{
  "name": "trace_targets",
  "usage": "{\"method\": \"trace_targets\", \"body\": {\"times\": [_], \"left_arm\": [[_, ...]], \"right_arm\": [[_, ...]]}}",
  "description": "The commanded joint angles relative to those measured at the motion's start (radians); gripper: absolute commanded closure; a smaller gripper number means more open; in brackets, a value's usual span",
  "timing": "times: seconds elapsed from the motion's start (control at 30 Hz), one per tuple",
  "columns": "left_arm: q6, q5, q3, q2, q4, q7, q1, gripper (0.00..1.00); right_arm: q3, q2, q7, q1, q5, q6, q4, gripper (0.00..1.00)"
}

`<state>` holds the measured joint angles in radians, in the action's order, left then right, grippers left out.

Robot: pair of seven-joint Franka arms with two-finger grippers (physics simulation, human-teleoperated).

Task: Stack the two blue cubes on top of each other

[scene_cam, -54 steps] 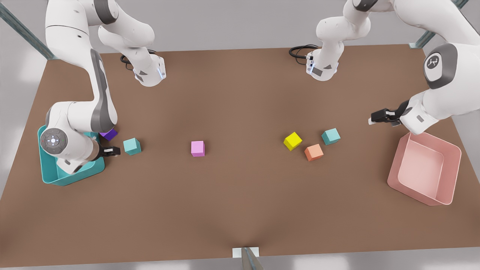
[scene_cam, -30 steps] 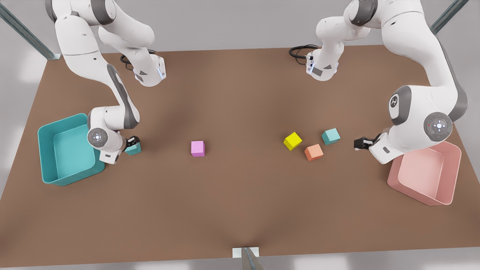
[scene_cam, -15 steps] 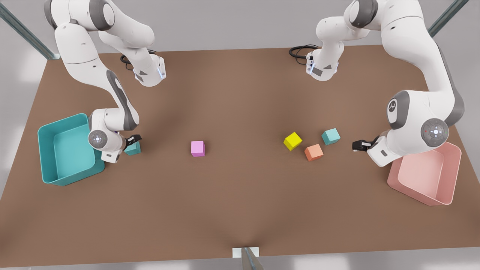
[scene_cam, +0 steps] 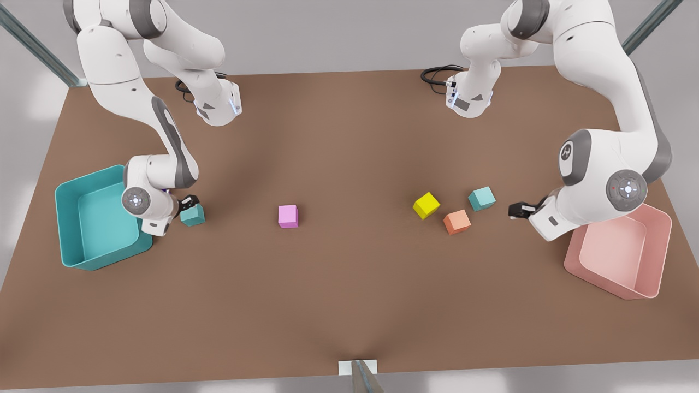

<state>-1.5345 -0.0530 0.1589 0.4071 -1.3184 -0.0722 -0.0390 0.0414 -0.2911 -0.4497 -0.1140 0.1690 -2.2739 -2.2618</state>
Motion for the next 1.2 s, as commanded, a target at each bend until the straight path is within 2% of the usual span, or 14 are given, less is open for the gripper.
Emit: {"method": "trace_targets", "body": {"times": [0.0, 0.73, 0.8, 0.83, 0.87, 0.9, 1.0, 1.07, 1.1, 1.17], "left_arm": [[-0.012, -0.002, -0.001, 0.001, -0.002, 0.006, -0.007, 0.0], [-0.029, -0.002, -0.002, 0.018, -0.004, 0.04, -0.015, 0.0], [-0.029, -0.002, -0.002, 0.018, -0.004, 0.04, -0.019, 0.0], [-0.029, -0.002, -0.002, 0.018, -0.004, 0.04, -0.019, 0.0], [-0.029, -0.002, -0.002, 0.018, -0.004, 0.04, -0.019, 0.0], [-0.027, -0.002, -0.002, 0.018, -0.004, 0.04, -0.019, 0.0], [-0.029, -0.002, -0.002, 0.018, -0.004, 0.04, -0.019, 0.0], [-0.029, -0.002, -0.002, 0.018, -0.004, 0.04, -0.021, 0.0], [-0.029, -0.002, -0.002, 0.018, -0.004, 0.04, -0.019, 0.0], [-0.029, -0.002, -0.002, 0.018, -0.004, 0.04, -0.019, 0.0]], "right_arm": [[0.0, -0.002, -0.009, 0.001, -0.02, 0.013, 0.001, 0.0], [0.0, -0.096, 0.051, -0.009, -0.074, -0.085, -0.007, 0.0], [-0.002, -0.088, 0.059, -0.01, -0.082, -0.076, -0.007, 0.25], [-0.002, -0.088, 0.06, -0.01, -0.083, -0.076, -0.007, 0.33], [-0.002, -0.086, 0.072, -0.01, -0.083, -0.075, -0.007, 0.36], [0.0, -0.085, 0.072, -0.01, -0.083, -0.073, -0.007, 0.46], [0.0, -0.059, 0.072, -0.009, -0.086, -0.035, -0.007, 0.57], [0.012, 0.027, 0.072, 0.007, -0.088, 0.082, 0.008, 0.62], [0.026, 0.076, 0.069, 0.013, -0.109, 0.187, 0.059, 0.65], [0.126, 0.082, 0.069, 0.039, -0.174, 0.503, 0.345, 0.68]]}}
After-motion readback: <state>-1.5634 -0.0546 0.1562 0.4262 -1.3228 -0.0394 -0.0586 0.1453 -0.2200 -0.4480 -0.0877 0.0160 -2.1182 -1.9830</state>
